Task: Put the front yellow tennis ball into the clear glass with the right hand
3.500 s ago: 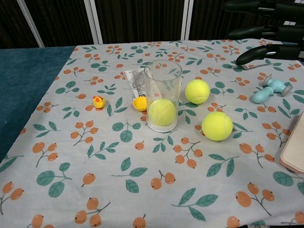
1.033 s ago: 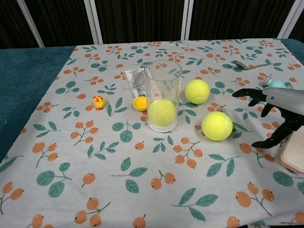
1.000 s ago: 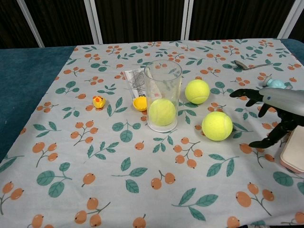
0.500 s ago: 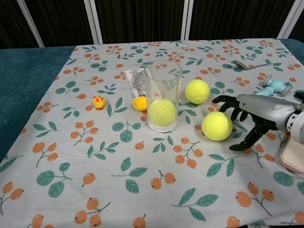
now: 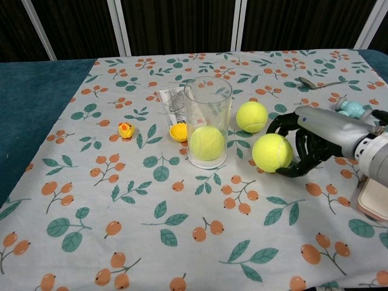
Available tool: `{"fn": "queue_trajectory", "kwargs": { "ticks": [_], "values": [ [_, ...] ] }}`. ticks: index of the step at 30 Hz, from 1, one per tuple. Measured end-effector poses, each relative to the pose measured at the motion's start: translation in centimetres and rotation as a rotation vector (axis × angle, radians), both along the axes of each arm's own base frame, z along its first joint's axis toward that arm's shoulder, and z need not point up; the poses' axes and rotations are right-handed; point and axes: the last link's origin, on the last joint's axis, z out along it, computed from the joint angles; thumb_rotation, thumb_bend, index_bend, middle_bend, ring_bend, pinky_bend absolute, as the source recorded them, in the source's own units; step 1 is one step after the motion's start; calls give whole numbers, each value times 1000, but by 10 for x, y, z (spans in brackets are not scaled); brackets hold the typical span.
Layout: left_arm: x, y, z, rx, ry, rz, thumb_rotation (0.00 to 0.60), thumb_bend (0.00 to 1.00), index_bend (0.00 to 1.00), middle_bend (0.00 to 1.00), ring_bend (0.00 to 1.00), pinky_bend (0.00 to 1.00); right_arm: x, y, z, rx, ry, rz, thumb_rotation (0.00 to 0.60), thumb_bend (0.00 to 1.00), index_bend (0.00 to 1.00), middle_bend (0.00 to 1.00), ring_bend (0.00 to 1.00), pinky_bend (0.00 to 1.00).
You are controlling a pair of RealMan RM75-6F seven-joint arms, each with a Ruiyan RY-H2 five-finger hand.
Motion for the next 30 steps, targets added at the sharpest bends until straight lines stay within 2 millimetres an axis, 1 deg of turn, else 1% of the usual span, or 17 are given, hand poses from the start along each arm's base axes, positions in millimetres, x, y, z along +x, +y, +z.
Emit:
{"fn": "queue_trajectory", "kwargs": {
  "ticks": [4,10,14,17,19,24,30],
  "values": [
    [0,0,0,0,0,0,600,307,29,28,2,0,8,2,20,-43,-64,5,600,333,587,523,612,584],
    [1,0,-1,1,-2,-1,600,306,29,28,2,0,23,-3,68,-126,-140,26,600,333,587,519,612,584],
    [2,0,0,3,-3,-1,600,306,29,28,2,0,41,-10,100,-175,-211,43,600,332,587,519,614,584],
    [2,0,0,6,-6,-5,600,307,29,28,2,0,51,-16,112,-188,-255,46,600,333,587,519,614,584],
    [2,0,0,7,-7,-5,600,306,29,28,2,0,58,-21,114,-176,-274,47,600,333,587,519,614,584],
    [2,0,0,8,-8,-6,600,306,29,28,2,0,80,-32,107,-103,-330,59,600,332,587,519,614,584],
    [2,1,1,9,-10,-4,600,306,29,28,2,0,104,-38,89,-57,-363,106,600,333,587,517,613,584]
  ]
}}
